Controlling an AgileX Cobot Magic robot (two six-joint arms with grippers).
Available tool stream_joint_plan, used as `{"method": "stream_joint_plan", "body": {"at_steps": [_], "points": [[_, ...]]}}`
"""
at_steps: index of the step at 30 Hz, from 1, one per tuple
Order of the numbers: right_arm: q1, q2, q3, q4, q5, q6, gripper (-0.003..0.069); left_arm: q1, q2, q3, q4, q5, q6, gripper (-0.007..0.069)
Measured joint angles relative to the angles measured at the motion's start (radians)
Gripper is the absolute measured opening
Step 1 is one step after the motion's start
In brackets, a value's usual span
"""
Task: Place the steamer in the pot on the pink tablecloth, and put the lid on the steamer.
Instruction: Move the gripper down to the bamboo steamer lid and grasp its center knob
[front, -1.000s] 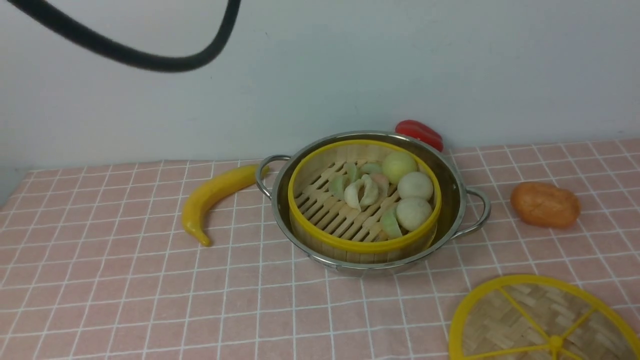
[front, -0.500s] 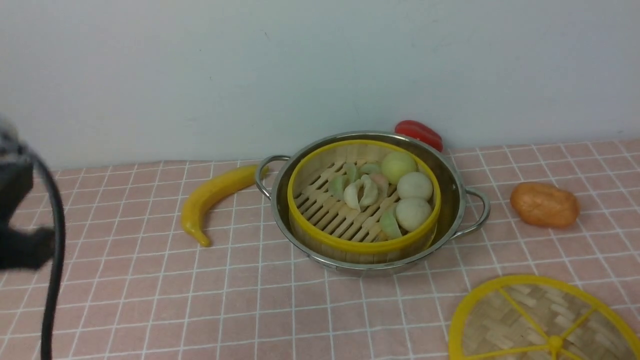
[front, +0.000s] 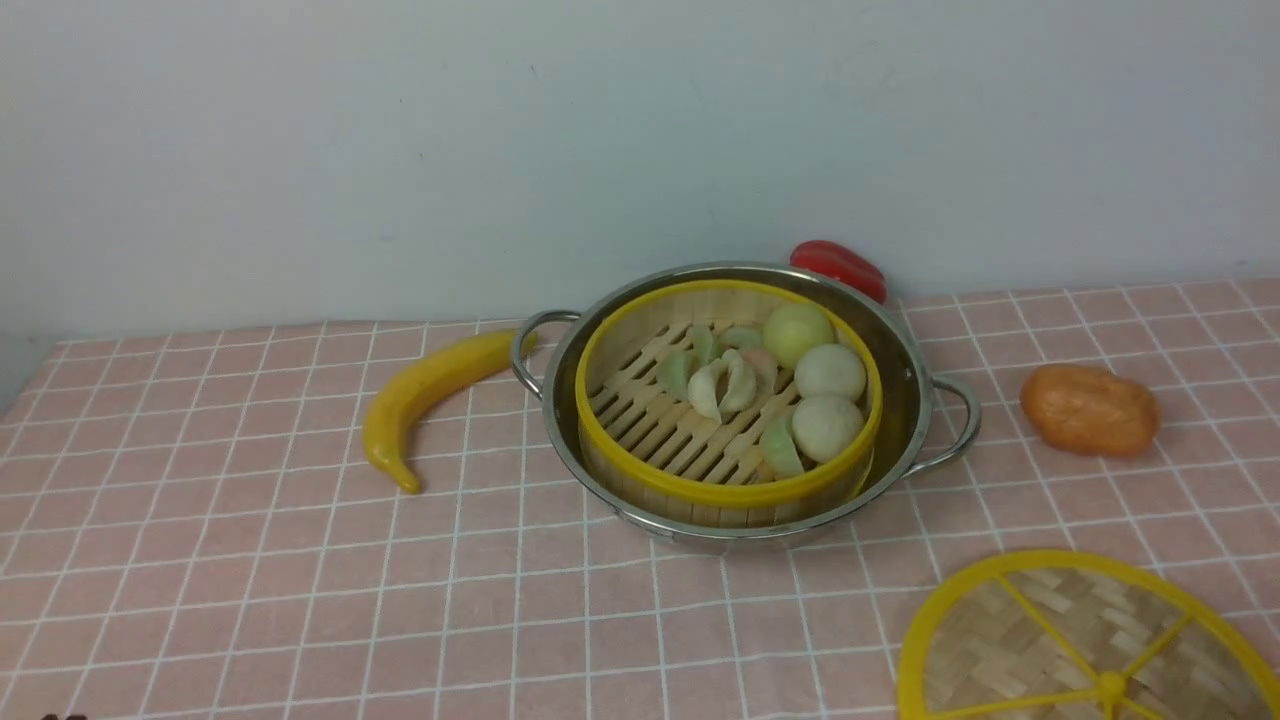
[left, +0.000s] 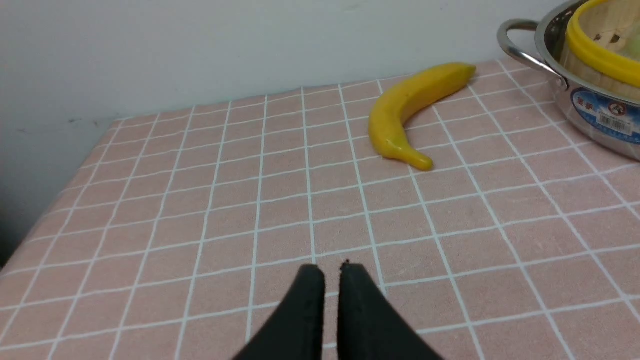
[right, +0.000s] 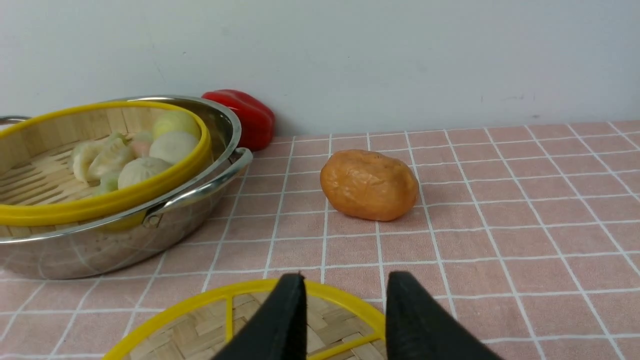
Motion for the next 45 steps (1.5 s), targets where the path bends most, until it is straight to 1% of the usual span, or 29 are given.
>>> {"method": "stream_joint_plan", "body": {"at_steps": [28, 31, 32, 34, 35, 37, 39, 40, 43, 45], "points": [[0.000, 0.000, 0.000, 0.001, -0.001, 0.002, 0.0244, 0.000, -0.021, 0.016, 0.000, 0.005, -0.009, 0.0085], [0.000, 0.000, 0.000, 0.039, -0.025, 0.036, 0.0244, 0.000, -0.021, 0.016, 0.000, 0.005, -0.008, 0.0085], [0.001, 0.000, -0.002, 0.059, -0.083, 0.054, 0.0244, 0.000, -0.021, 0.016, 0.000, 0.005, -0.007, 0.0087], [0.005, 0.000, -0.036, 0.071, -0.104, 0.054, 0.0244, 0.000, -0.021, 0.016, 0.000, 0.005, -0.006, 0.0095], [0.012, -0.001, -0.092, 0.081, -0.102, 0.045, 0.0244, 0.000, -0.021, 0.016, 0.000, 0.005, -0.006, 0.0096], [0.022, -0.002, -0.180, 0.081, -0.069, 0.038, 0.0244, 0.000, -0.022, 0.016, 0.000, 0.005, -0.006, 0.0096], [0.036, 0.021, -0.301, 0.087, 0.056, 0.031, 0.0244, 0.000, -0.022, 0.016, 0.001, 0.005, -0.006, 0.0096], [0.036, 0.025, -0.313, 0.087, 0.071, 0.031, 0.0244, 0.000, -0.022, 0.016, 0.001, 0.005, -0.005, 0.0096], [0.055, 0.105, -0.466, 0.127, 0.316, 0.031, 0.0244, 0.000, -0.022, 0.016, 0.001, 0.005, -0.006, 0.0106], [0.061, 0.165, -0.543, 0.204, 0.460, 0.031, 0.0244, 0.000, -0.022, 0.016, 0.001, 0.005, -0.006, 0.0107]]}}
